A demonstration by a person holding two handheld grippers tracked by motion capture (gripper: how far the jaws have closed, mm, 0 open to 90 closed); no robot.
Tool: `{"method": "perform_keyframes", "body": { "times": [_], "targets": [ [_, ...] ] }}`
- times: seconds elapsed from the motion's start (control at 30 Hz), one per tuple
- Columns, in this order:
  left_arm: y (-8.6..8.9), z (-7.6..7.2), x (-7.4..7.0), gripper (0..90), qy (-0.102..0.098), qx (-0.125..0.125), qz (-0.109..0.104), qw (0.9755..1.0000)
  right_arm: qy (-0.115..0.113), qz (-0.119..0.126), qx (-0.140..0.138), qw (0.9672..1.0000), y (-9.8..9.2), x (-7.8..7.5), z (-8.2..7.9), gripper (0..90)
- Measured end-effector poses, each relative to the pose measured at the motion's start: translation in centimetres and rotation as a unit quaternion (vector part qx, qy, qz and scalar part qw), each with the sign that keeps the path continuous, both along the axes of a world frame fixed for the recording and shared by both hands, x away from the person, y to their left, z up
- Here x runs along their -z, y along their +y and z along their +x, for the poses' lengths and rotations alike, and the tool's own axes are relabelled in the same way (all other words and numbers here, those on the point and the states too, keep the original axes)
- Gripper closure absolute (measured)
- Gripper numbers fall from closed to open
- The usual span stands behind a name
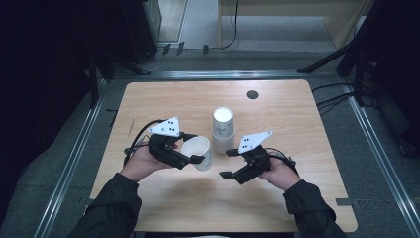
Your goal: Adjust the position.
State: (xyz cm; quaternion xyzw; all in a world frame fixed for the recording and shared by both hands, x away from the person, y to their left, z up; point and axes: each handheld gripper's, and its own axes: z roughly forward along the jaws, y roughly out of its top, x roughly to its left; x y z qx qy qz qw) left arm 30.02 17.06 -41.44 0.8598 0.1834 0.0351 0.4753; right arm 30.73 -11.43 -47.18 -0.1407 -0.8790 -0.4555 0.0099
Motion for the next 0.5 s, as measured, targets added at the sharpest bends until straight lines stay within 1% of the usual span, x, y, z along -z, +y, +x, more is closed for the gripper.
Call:
{"method": "perform_keyframes", "body": {
  "times": [0.03,0.07,0.17,0.2,0.3,0.4,0.47,0.5],
  "targets": [
    [0.3,0.2,0.1,26.6,0.004,-0.003,0.004,1.0,-0.006,-0.002,0.01,0.9999,-0.1,0.0,0.0,20.3],
    [0.4,0.3,0.2,26.6,0.004,-0.007,0.003,1.0,-0.007,-0.007,0.027,0.9996,-0.3,-0.1,0.1,20.3],
    [0.9,0.6,0.3,26.4,0.005,-0.015,0.006,0.9999,-0.001,-0.016,0.066,0.9977,-1.0,-0.2,0.4,20.8],
    [1.1,0.7,0.3,26.4,0.007,-0.018,0.005,0.9998,-0.004,-0.016,0.071,0.9973,-1.1,-0.2,0.5,20.8],
    [1.7,1.0,0.4,26.2,0.004,-0.026,0.007,0.9996,-0.006,-0.021,0.081,0.9965,-1.9,-0.1,0.7,21.3],
    [2.2,1.3,0.6,26.0,-0.002,-0.039,0.013,0.9992,-0.014,-0.027,0.08,0.9963,-2.4,0.1,0.7,21.4],
    [2.6,1.6,0.7,26.0,0.001,-0.046,0.012,0.9989,-0.016,-0.032,0.093,0.9951,-2.7,0.2,0.8,21.4],
    [2.8,1.7,0.7,26.0,0.002,-0.047,0.011,0.9988,-0.018,-0.034,0.104,0.9938,-2.9,0.2,0.8,21.4]
  ]
}}
